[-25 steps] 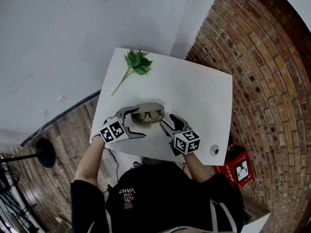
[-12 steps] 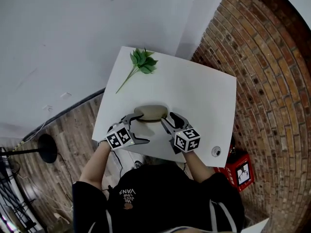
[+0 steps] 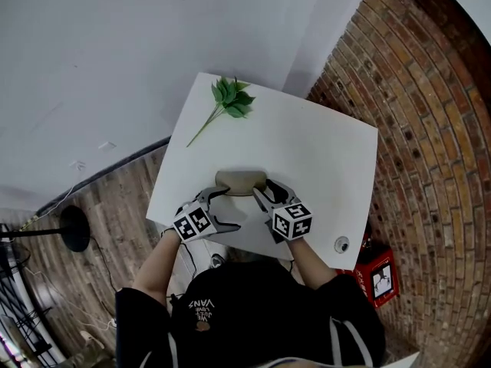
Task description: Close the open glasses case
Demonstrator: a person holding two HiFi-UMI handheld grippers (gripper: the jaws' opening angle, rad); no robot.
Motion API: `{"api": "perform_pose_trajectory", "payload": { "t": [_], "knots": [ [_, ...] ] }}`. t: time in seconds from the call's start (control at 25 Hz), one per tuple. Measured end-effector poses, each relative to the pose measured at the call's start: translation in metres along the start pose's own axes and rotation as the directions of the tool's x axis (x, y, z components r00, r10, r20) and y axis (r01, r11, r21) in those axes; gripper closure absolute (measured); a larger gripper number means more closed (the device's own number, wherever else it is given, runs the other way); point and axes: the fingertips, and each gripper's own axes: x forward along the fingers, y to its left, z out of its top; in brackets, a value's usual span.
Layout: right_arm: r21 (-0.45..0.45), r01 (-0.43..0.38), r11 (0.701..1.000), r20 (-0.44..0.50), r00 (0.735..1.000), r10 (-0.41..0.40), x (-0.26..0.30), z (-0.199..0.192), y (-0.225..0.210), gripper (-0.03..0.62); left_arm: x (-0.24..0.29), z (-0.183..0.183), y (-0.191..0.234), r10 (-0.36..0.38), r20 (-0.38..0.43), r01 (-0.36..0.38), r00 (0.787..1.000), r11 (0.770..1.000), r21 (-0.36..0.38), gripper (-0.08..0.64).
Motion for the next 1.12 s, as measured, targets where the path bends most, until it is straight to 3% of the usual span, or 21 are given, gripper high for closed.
{"api": "perform_pose_trajectory", "payload": {
  "t": [0.24,0.4,0.56,0.68,0.88,1.0,1.12],
  "knots": [
    [-0.048,0.013,0.999,-0.046,0.999,-0.015,0.007,-0.009,-0.001,0.414,0.001,0.0,0.003,0.023,0.035,-0.022,0.999,0.998,-0.057,0.078],
    [-0.069,0.031,0.997,-0.056,0.998,-0.034,0.009,-0.013,-0.004,0.422,-0.002,0.004,0.009,0.091,0.09,-0.081,0.992,0.991,-0.108,0.105],
    [-0.083,0.037,0.996,-0.058,0.997,-0.041,0.01,-0.013,-0.004,0.425,-0.016,0.009,0.02,0.196,0.167,-0.167,0.966,0.97,-0.177,0.211],
    [-0.091,0.041,0.995,-0.058,0.997,-0.046,0.009,-0.013,-0.003,0.426,-0.031,0.011,0.038,0.323,0.203,-0.272,0.924,0.931,-0.245,0.319],
    [-0.107,0.05,0.993,-0.057,0.997,-0.057,0.008,-0.015,-0.002,0.438,-0.045,-0.003,0.07,0.517,0.152,-0.434,0.843,0.818,-0.376,0.484],
    [-0.109,0.055,0.993,-0.056,0.997,-0.061,0.008,-0.016,-0.001,0.442,-0.045,-0.012,0.079,0.56,0.119,-0.464,0.82,0.772,-0.435,0.514],
    [-0.106,0.053,0.993,-0.056,0.997,-0.059,0.008,-0.016,-0.002,0.443,-0.04,-0.018,0.082,0.571,0.091,-0.477,0.816,0.754,-0.451,0.537]
  ]
}}
